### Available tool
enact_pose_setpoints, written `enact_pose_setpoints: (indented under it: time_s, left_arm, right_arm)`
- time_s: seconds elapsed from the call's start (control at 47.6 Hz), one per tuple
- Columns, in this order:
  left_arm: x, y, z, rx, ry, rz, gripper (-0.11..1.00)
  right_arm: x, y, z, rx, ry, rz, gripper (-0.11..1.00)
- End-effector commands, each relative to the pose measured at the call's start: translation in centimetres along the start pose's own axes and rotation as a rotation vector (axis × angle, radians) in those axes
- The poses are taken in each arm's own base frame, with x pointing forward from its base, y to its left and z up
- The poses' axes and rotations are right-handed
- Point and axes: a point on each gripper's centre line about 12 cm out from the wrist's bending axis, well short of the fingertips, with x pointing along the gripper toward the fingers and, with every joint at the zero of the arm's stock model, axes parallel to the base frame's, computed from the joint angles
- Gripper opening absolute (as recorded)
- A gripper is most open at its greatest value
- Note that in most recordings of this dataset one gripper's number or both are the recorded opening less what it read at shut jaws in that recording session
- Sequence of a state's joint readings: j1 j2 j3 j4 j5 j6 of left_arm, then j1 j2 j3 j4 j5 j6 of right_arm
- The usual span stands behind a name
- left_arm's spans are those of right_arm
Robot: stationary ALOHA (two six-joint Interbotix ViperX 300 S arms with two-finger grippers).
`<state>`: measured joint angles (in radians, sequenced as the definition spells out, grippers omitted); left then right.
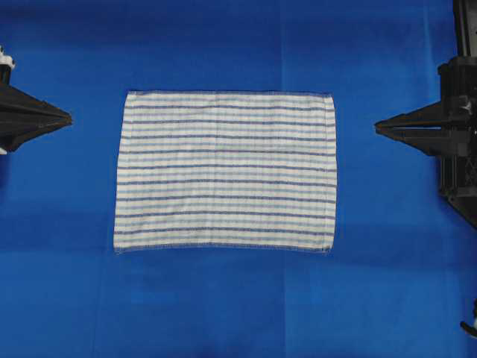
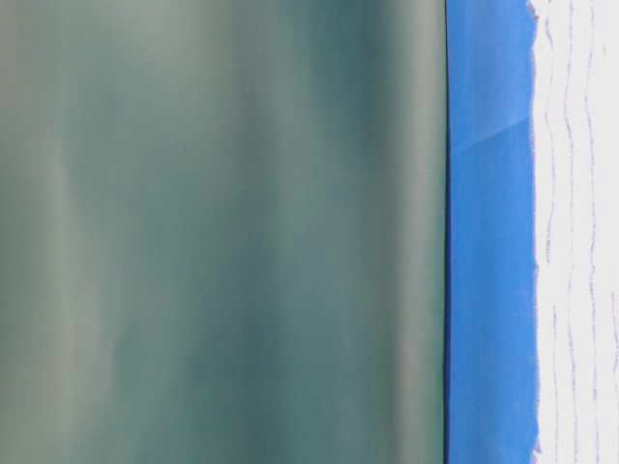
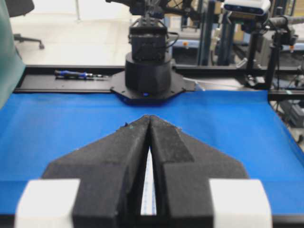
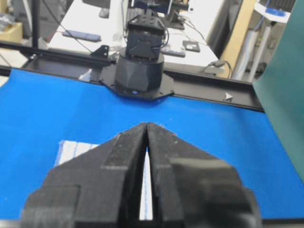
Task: Fold the blue towel.
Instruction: 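Move both grippers to the towel's top corners and grasp them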
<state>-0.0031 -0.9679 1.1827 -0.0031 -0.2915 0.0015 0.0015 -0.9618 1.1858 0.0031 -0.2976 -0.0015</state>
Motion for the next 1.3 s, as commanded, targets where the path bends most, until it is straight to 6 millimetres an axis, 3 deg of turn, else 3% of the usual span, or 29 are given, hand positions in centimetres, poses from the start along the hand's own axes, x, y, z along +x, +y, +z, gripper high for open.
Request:
enact_pose_setpoints:
  time_s: [0.0,0.189,0.378,0.525,0.609,0.735,0.903,0.987,1.282]
  left_arm:
    - [0.3,0.0,0.8,-0.025,-0.02,0.002,0.0]
    - [0.4,0.4,0.5,-0.01,-0.011,0.022,0.0]
    - [0.8,1.7,-1.0,-0.007,0.047,0.085,0.0]
    - [1.1,3.5,-2.9,-0.015,0.116,0.168,0.01]
    - [1.3,4.3,-4.1,-0.019,0.163,0.206,0.02]
    - [1.5,5.7,-6.0,-0.035,0.232,0.264,0.24]
    - [1.8,7.1,-8.6,-0.053,0.315,0.321,0.71]
    - [1.9,7.9,-10.2,-0.063,0.356,0.352,0.84]
    - [2.9,10.2,-15.5,-0.095,0.483,0.418,0.82]
  right_arm:
    - [0.3,-0.2,1.2,0.0,-0.029,-0.013,0.0]
    - [0.4,-1.7,0.9,0.008,0.015,-0.086,-0.06]
    - [0.7,-4.1,-1.5,0.048,0.136,-0.203,-0.06]
    - [1.0,-6.2,-4.0,0.098,0.231,-0.302,0.0]
    - [1.2,-7.2,-5.7,0.122,0.291,-0.348,0.1]
    - [1.4,-8.3,-8.2,0.145,0.368,-0.396,0.35]
    - [1.7,-9.3,-10.9,0.174,0.428,-0.441,0.77]
    - [1.7,-9.7,-12.1,0.189,0.447,-0.462,0.76]
    - [1.0,-10.4,-16.7,0.243,0.505,-0.551,0.73]
